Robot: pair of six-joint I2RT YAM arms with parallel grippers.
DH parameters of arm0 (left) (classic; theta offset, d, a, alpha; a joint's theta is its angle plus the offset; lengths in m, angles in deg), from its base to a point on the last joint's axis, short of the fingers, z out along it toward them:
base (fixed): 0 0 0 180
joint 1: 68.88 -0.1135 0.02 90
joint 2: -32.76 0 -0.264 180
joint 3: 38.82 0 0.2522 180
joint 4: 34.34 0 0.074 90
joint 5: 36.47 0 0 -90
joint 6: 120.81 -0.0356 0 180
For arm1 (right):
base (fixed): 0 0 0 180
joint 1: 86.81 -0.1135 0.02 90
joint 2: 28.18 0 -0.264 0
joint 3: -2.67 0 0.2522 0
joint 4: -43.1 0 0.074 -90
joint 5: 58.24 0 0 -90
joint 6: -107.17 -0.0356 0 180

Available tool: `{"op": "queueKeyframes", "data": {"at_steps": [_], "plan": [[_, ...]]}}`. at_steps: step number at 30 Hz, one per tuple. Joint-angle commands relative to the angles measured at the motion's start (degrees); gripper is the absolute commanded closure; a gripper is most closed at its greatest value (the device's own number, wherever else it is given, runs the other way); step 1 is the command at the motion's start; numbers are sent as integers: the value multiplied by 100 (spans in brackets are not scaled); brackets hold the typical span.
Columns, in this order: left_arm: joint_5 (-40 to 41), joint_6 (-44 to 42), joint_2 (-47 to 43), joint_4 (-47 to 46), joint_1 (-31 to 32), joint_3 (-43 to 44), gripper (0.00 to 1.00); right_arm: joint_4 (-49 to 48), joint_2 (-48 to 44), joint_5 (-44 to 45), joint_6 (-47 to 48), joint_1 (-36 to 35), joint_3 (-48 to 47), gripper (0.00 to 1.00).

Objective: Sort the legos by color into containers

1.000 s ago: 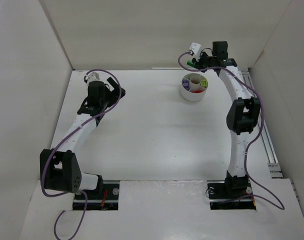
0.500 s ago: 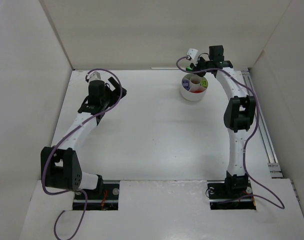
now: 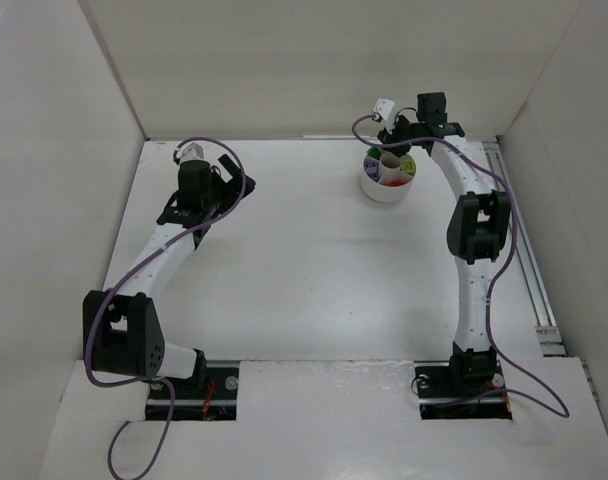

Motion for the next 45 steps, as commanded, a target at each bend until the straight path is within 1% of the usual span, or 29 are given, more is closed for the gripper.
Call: {"op": "queueKeyframes", "data": {"at_steps": [1,8,9,11,13,14,15,16,17,18,19,20,22,23,24,25,26,27,28,29,30,32,33,34,36,37,41,45], "plan": [[-78,-38,-52,-111,-20,247,0,25,-171,-177,62,-39,-125,56],[-236,-38,-52,-163,-20,247,0,-141,-530,-335,1,-39,-72,51],[-236,-38,-104,-164,-20,247,0,-273,-661,-336,-156,-39,-11,51],[-289,-38,-104,-164,-20,247,0,-484,-846,-336,-332,13,103,47],[-289,-38,-157,-164,-20,247,0,-939,-1179,-336,-761,66,340,45],[-289,-38,-227,-164,-20,247,0,-1098,-1312,-423,-920,66,437,37],[-289,-38,-227,-164,-20,247,0,-1318,-1461,-423,-1166,136,716,33],[-289,-38,-297,-164,-20,247,0,-1685,-1741,-510,-1560,232,858,32],[-289,-90,-385,-164,-20,247,0,-1872,-1900,-590,-1790,294,1025,25],[-289,-91,-438,-164,-20,194,0,-2065,-2041,-643,-2071,373,1183,1],[-289,-91,-491,-164,-20,194,0,-2267,-2182,-643,-2334,522,1472,0],[-228,-91,-604,-103,-20,194,0,-2356,-2453,-643,-2885,602,1631,0],[-227,-21,-728,19,-20,133,0,-2436,-2736,-276,-3521,795,2000,0],[-149,-20,-876,81,-20,80,0,-2497,-3059,-13,-4020,796,2446,0],[-148,32,-956,143,-20,80,0,-2498,-3254,303,-4242,857,2720,0],[-61,32,-1053,213,32,-16,0,-2498,-3464,967,-4462,857,3036,0],[27,154,-1245,423,32,-113,0,-2498,-3945,1218,-4716,909,3718,0],[114,155,-1360,529,32,-166,0,-2550,-4211,1499,-4884,910,4082,0],[315,208,-1474,643,32,-219,0,-2550,-4466,2171,-5043,910,4433,0],[422,208,-1597,871,32,-341,0,-2550,-4721,2483,-5183,910,4767,0],[501,278,-1868,960,32,-412,0,-2550,-5228,2764,-5446,910,5397,0],[685,331,-2142,1101,32,-561,0,-2611,-5697,3221,-5535,910,5972,0],[687,331,-2265,1232,32,-684,0,-2612,-5890,3363,-5615,840,6445,0],[782,331,-2484,1320,32,-685,0,-2612,-6223,3443,-5763,840,6658,0],[898,331,-2626,1601,32,-737,0,-2612,-6506,3601,-5913,840,7002,0],[976,331,-2740,1681,85,-738,0,-2612,-6768,3680,-5966,840,7316,0],[977,331,-2907,1822,85,-738,0,-2612,-7235,3778,-6020,840,7829,0],[793,331,-3136,1822,85,-904,0,-2612,-7491,3717,-5967,892,8180,0]]}}
